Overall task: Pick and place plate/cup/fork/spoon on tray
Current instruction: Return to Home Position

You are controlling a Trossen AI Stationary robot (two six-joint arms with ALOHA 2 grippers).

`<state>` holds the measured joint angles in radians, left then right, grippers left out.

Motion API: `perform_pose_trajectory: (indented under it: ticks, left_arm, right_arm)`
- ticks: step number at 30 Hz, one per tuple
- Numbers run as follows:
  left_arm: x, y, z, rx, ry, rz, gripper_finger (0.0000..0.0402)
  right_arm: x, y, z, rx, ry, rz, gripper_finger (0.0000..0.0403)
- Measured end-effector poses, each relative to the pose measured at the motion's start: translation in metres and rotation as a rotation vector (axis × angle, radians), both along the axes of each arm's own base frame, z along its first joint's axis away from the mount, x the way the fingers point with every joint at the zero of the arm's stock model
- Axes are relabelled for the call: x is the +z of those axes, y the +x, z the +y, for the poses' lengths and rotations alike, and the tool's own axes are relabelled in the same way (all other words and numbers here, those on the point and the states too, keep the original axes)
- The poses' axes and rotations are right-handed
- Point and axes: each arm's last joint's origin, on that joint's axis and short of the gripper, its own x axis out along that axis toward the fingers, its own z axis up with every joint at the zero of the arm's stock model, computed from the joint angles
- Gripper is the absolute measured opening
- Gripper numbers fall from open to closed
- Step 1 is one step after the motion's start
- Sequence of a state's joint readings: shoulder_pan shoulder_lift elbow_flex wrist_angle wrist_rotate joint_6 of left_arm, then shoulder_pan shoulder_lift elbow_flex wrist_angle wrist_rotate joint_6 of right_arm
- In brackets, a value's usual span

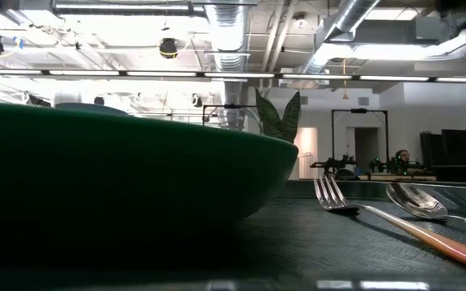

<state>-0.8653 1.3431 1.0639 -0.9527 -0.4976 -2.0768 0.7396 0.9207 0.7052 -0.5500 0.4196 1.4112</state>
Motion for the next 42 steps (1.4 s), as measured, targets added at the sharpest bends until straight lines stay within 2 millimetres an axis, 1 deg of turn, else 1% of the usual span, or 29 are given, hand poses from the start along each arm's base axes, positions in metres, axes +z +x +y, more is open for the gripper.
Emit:
perform_pose_trajectory:
  ticks: [4, 6, 8, 10, 12, 15, 17, 19, 21, 24, 27, 29, 31, 35, 37, 39, 40, 42]
  left_arm:
    - [0.04, -0.01, 0.021, -0.134, 0.105, -0.175, 0.0129]
    - [0.057, -0.017, 0.034, -0.208, 0.165, -0.233, 0.0129]
    - [0.069, -0.027, 0.048, -0.287, 0.215, -0.272, 0.0129]
    - [0.081, -0.037, 0.061, -0.35, 0.252, -0.316, 0.0129]
    - [0.09, -0.045, 0.073, -0.368, 0.303, -0.364, 0.0129]
    - [0.101, -0.056, 0.088, -0.411, 0.501, -0.429, 0.0129]
    - [0.108, -0.064, 0.097, -0.456, 0.586, -0.461, 0.0129]
    - [0.113, -0.072, 0.106, -0.47, 0.601, -0.493, 0.0129]
    - [0.114, -0.079, 0.113, -0.472, 0.627, -0.536, 0.0129]
    - [0.107, -0.089, 0.124, -0.462, 0.658, -0.631, 0.0129]
    - [0.09, -0.1, 0.134, -0.487, 0.64, -0.775, 0.0129]
    - [0.074, -0.105, 0.139, -0.477, 0.628, -0.874, 0.0129]
    - [0.053, -0.108, 0.141, -0.484, 0.608, -0.967, 0.0129]
    - [0.018, -0.118, 0.147, -0.497, 0.565, -1.194, 0.0129]
    - [-0.002, -0.115, 0.144, -0.5, 0.575, -1.213, 0.0129]
    - [-0.014, -0.111, 0.14, -0.541, 0.598, -1.178, 0.0129]
    - [-0.017, -0.111, 0.138, -0.577, 0.569, -1.189, 0.0129]
    - [-0.02, -0.109, 0.136, -0.569, 0.527, -1.205, 0.0129]
  right_arm:
    - [0.037, 0.004, -0.016, 0.094, -0.067, -0.336, 0.0255]
    - [0.053, -0.001, -0.027, 0.132, -0.175, -0.475, 0.0255]
    - [0.064, -0.01, -0.039, 0.16, -0.3, -0.568, 0.0255]
    - [0.073, -0.019, -0.049, 0.141, -0.338, -0.642, 0.0255]
    - [0.082, -0.028, -0.059, 0.093, -0.397, -0.71, 0.0255]
    - [0.092, -0.041, -0.072, 0.054, -0.578, -0.786, 0.0255]
    - [0.097, -0.05, -0.08, 0.032, -0.671, -0.83, 0.0255]
    - [0.1, -0.059, -0.088, -0.018, -0.697, -0.871, 0.0255]
    - [0.097, -0.064, -0.094, -0.068, -0.71, -0.89, 0.0255]
    - [0.08, -0.07, -0.1, -0.131, -0.717, -0.907, 0.0255]
    - [0.062, -0.075, -0.105, -0.218, -0.693, -0.964, 0.0255]
    - [0.044, -0.073, -0.106, -0.248, -0.668, -0.987, 0.0255]
    - [0.027, -0.072, -0.106, -0.272, -0.633, -1.032, 0.0255]
    - [-0.009, -0.064, -0.105, -0.329, -0.574, -1.097, 0.0255]
    - [-0.024, -0.061, -0.106, -0.363, -0.546, -1.139, 0.0255]
    - [-0.035, -0.061, -0.107, -0.4, -0.517, -1.174, 0.0255]
    - [-0.036, -0.06, -0.107, -0.414, -0.514, -1.164, 0.0255]
    - [-0.039, -0.058, -0.109, -0.426, -0.518, -1.124, 0.0255]
